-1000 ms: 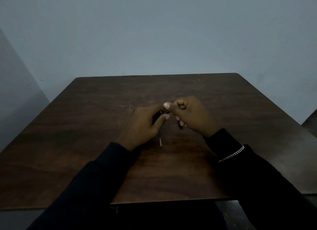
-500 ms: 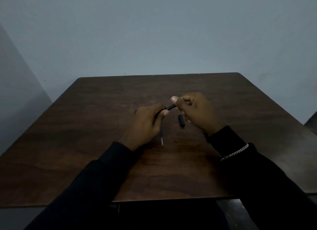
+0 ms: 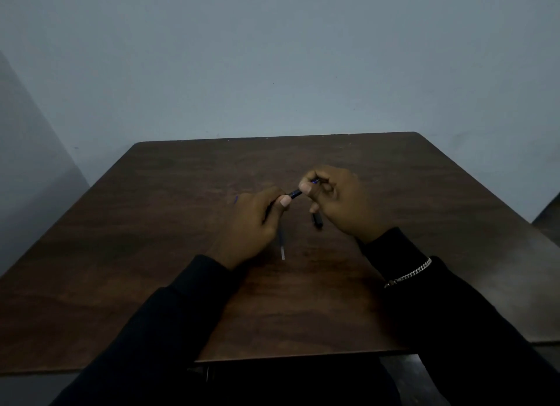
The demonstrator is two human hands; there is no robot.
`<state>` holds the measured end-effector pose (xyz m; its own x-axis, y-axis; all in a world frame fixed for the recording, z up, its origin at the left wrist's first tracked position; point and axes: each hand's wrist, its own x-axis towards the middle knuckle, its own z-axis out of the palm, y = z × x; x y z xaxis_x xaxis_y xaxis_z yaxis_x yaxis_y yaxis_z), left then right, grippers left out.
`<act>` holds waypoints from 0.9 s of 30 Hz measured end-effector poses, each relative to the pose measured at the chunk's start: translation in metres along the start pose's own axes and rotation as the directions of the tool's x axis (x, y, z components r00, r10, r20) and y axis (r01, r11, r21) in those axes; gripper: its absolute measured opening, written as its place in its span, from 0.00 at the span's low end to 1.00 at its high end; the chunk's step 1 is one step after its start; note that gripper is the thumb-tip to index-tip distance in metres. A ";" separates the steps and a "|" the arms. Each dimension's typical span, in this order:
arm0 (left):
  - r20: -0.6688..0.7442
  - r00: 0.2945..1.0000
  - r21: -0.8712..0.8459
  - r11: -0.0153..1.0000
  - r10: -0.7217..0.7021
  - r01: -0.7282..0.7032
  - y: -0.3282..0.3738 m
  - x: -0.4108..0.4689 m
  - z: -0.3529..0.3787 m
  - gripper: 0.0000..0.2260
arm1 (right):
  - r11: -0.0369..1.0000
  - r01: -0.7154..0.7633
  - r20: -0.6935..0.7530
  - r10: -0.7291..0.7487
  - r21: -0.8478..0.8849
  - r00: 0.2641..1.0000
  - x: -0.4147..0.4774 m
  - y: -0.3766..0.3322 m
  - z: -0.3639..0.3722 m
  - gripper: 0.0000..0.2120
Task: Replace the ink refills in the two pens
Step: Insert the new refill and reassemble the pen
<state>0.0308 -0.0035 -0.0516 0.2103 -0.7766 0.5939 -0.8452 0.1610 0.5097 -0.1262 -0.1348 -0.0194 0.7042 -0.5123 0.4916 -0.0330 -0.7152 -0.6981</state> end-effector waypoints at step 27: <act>0.011 0.997 0.024 0.997 0.071 -0.072 -0.001 0.001 -0.001 0.09 | 0.960 -0.108 0.133 0.075 0.257 0.988 0.001 -0.006 -0.007 0.05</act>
<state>0.0328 -0.0039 -0.0506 0.1442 -0.7695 0.6222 -0.8695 0.2016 0.4509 -0.1307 -0.1340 -0.0108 0.7876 -0.4971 0.3641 0.0750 -0.5092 -0.8574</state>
